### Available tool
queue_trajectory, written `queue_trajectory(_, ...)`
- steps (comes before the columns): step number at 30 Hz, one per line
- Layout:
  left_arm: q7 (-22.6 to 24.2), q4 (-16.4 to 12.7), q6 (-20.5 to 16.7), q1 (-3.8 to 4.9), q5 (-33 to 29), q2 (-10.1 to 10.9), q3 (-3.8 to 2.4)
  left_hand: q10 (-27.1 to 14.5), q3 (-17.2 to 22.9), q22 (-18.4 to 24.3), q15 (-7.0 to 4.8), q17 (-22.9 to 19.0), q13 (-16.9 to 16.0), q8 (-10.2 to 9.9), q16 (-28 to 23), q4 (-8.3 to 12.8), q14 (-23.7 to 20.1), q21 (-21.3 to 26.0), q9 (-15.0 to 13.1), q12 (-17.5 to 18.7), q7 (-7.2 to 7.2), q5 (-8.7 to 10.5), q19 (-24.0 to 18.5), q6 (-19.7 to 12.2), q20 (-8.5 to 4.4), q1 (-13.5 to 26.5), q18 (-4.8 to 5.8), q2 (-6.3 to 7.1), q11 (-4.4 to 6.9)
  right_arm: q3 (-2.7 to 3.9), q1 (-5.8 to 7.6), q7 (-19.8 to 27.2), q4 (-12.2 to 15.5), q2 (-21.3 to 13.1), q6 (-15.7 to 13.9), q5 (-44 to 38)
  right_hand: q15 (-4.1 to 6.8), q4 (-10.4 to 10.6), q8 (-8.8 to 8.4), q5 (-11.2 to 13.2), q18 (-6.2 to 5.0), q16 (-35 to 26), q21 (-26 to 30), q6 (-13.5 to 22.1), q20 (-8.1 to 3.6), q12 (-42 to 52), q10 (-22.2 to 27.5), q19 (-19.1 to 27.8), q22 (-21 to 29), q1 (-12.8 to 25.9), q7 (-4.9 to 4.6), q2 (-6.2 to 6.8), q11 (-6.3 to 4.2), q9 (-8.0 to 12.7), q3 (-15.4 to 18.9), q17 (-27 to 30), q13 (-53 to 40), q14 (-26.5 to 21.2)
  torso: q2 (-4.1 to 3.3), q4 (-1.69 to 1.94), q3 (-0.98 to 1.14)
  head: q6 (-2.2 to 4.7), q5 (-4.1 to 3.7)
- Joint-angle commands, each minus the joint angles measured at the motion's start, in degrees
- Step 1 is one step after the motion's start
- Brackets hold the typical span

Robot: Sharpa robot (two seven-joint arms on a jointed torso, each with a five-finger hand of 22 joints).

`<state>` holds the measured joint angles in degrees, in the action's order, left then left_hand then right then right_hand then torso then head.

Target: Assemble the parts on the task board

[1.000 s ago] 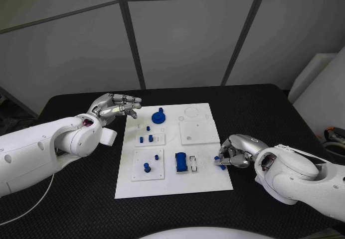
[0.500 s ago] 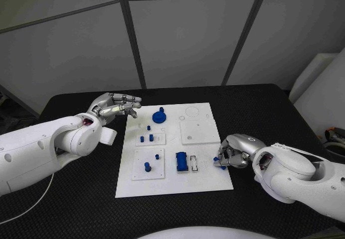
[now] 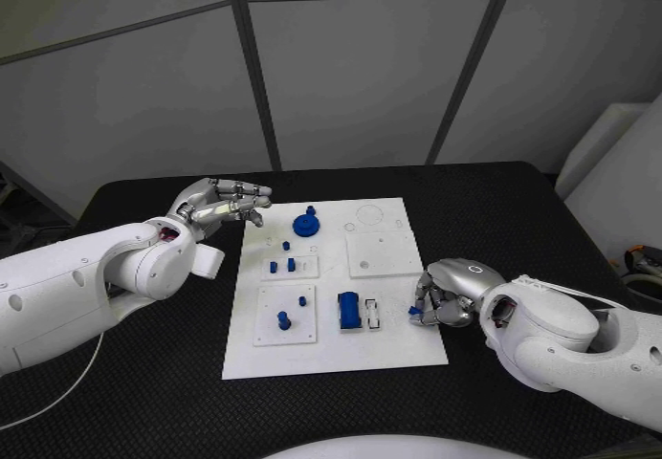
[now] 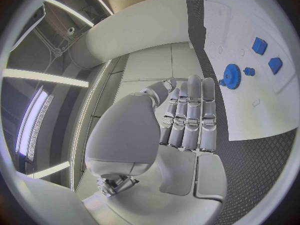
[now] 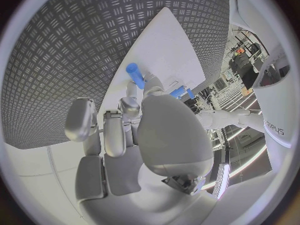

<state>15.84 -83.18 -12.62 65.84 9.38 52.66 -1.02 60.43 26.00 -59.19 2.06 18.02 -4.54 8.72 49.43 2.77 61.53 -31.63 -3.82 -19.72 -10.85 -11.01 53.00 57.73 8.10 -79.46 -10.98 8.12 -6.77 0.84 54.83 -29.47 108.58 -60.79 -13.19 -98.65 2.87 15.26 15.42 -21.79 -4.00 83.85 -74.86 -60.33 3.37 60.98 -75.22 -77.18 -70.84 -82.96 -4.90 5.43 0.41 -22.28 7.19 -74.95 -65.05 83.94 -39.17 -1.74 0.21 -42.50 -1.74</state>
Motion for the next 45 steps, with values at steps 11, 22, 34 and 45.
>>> queue_trajectory(11, 0.31, -0.05, 0.56, 0.02, -0.08, -0.1, -0.04, -0.5, -0.45, 0.07, 0.48, -0.06, -0.02, 0.2, -0.34, -0.01, -0.1, 0.39, 0.0, -0.32, 0.03, 0.1, -0.26, -0.23, 0.28, 0.33, 0.56, -0.03, -0.04, -0.76, -0.78, -2.0, 0.71, 0.39, 3.32, 1.14, 1.18, -0.37, 0.02, -12.09, -0.28, 0.7, -1.04, -1.67, -0.79, 0.44, -0.59, -1.16, -1.71, -5.04, 1.05, -1.75, -0.98, 0.11, -5.58, -6.61, -0.81, 4.25, -0.02, 0.03, -0.02, 0.28, 0.11)
queue_trajectory(22, 0.26, -0.01, 0.51, 0.01, -0.08, -0.21, -0.04, -0.5, -0.45, 0.07, 0.48, -0.06, -0.02, 0.2, -0.34, -0.01, -0.1, 0.39, 0.0, -0.32, 0.03, 0.1, -0.26, -0.23, 0.28, 0.33, 0.56, -0.03, -0.04, -0.7, -0.68, -2.69, 2.15, 0.95, -3.04, 7.54, 1.46, 0.34, 0.4, -12.79, 0.01, 1.45, -2.08, -2.11, -1.11, 1.97, -1.89, -2.01, -2.97, -4.62, 1.39, -1.17, -1.24, -0.26, -8.16, -7.76, -2.11, 4.53, -0.09, 0.08, -0.04, 0.43, 0.49)
queue_trajectory(34, 0.26, -0.12, 0.53, 0.01, -0.08, -0.16, -0.04, -0.5, -0.45, 0.07, 0.48, -0.06, -0.02, 0.2, -0.34, -0.01, -0.1, 0.39, 0.0, -0.32, 0.03, 0.1, -0.26, -0.23, 0.28, 0.33, 0.56, -0.03, -0.04, -0.64, -0.6, -2.99, 2.24, 3.94, -12.62, 12.05, 1.53, 1.2, 0.61, -11.93, 0.17, 1.98, -2.7, -2.3, -1.2, 3.08, -2.68, -2.48, -3.75, -2.88, 1.54, -0.13, -1.34, -0.53, -9.48, -8.57, -3.07, 4.7, -0.16, 0.01, 0.02, 0.39, 0.66)
queue_trajectory(45, 0.23, -0.17, 0.61, 0.01, -0.08, -0.17, -0.04, -0.5, -0.45, 0.07, 0.48, -0.06, -0.02, 0.2, -0.34, -0.01, -0.1, 0.39, 0.0, -0.32, 0.03, 0.1, -0.26, -0.23, 0.28, 0.33, 0.56, -0.03, -0.04, -0.64, -0.59, -3.17, 0.83, 6.24, -12.02, 15.82, 1.64, 1.33, 0.87, -11.86, 0.29, 2.4, -3.17, -2.58, -1.28, 4.27, -3.46, -2.86, -4.34, -1.07, 1.75, -0.01, -1.49, -0.8, -10.38, -9.2, -4.09, 4.84, -0.11, -0.01, 0.03, 0.24, 0.76)
